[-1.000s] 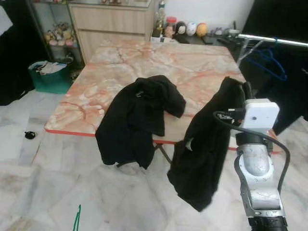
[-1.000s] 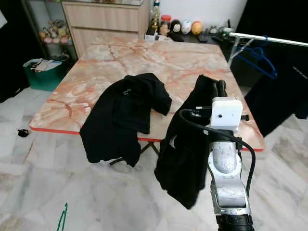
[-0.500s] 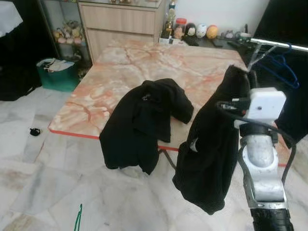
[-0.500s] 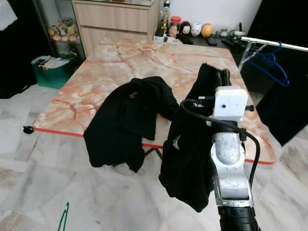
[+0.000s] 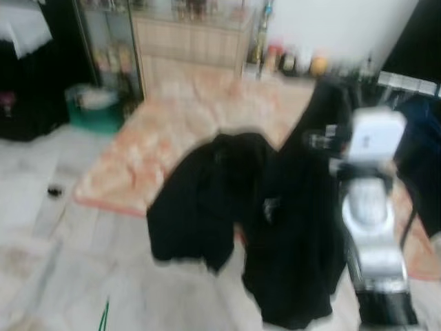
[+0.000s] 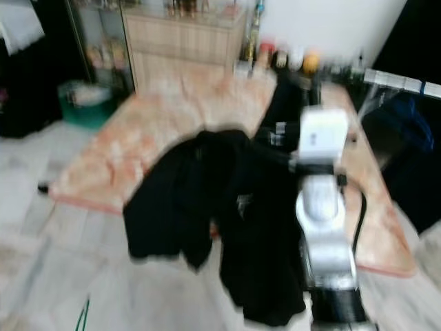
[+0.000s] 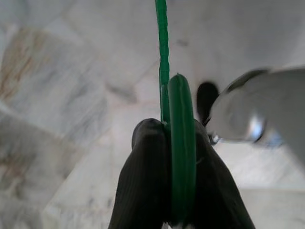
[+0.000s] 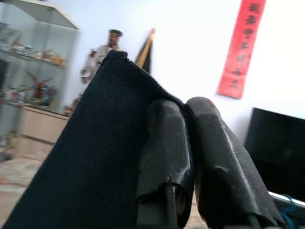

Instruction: Hang hanger

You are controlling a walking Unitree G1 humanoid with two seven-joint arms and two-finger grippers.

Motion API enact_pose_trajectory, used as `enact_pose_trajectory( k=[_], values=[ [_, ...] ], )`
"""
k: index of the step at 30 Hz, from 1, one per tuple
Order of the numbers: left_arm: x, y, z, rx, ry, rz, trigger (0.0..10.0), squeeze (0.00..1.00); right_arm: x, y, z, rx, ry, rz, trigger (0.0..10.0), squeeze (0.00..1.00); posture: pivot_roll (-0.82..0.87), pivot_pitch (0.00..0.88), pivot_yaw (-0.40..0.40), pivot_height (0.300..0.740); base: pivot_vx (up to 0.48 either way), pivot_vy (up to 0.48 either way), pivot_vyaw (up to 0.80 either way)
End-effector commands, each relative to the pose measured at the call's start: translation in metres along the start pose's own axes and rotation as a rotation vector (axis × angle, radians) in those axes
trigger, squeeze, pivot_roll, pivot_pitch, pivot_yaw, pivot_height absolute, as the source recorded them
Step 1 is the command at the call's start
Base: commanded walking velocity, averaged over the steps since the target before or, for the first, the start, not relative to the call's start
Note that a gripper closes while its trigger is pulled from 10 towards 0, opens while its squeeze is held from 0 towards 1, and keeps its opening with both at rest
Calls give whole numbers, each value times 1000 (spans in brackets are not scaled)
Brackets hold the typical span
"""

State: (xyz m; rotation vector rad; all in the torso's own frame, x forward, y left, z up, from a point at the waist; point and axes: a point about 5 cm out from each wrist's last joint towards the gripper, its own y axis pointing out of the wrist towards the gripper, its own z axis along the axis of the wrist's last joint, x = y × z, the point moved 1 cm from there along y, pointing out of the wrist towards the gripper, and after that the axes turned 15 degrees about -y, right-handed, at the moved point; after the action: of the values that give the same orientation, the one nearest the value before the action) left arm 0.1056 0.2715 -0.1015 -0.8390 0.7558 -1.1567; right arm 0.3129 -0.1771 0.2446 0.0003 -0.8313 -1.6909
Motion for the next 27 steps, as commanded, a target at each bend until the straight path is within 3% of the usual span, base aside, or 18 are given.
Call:
enact_pose_trajectory(
  k=[1, 10, 14, 18, 20, 23, 27],
  values=[
    [5, 1, 1, 3, -10, -16, 10000, 0, 13, 3, 4, 19, -16, -48, 10000, 0, 90, 0, -68, 740, 311, 0, 0],
    [6, 1, 1, 2, -12, -18, 10000, 0, 27, 15, 8, 44, -42, -70, 10000, 0, 77, 0, -62, 740, 315, 0, 0],
    [7, 2, 2, 3, -14, -21, 10000, 0, 49, 43, 13, 89, -110, -112, 10000, 0, 72, 0, -58, 740, 317, 0, 0],
    [7, 2, 3, 5, -18, -21, 10000, 0, 56, 56, 18, 114, -127, -129, 10000, 0, 63, 0, -50, 740, 318, 0, 0],
    [7, 2, 4, 4, -10, -26, 10000, 0, 60, 73, 26, 144, -111, -139, 10000, 0, 70, 0, -54, 740, 315, 0, 0],
    [7, 2, 4, 8, -27, -18, 10000, 0, 55, 90, 33, 162, -104, -115, 10000, 0, 80, 0, -62, 740, 311, 0, 0],
    [7, 2, 3, 6, -27, -19, 10000, 0, 35, 86, 20, 123, -76, -41, 10000, 0, 92, 0, -65, 740, 292, 0, 0]
  ],
)
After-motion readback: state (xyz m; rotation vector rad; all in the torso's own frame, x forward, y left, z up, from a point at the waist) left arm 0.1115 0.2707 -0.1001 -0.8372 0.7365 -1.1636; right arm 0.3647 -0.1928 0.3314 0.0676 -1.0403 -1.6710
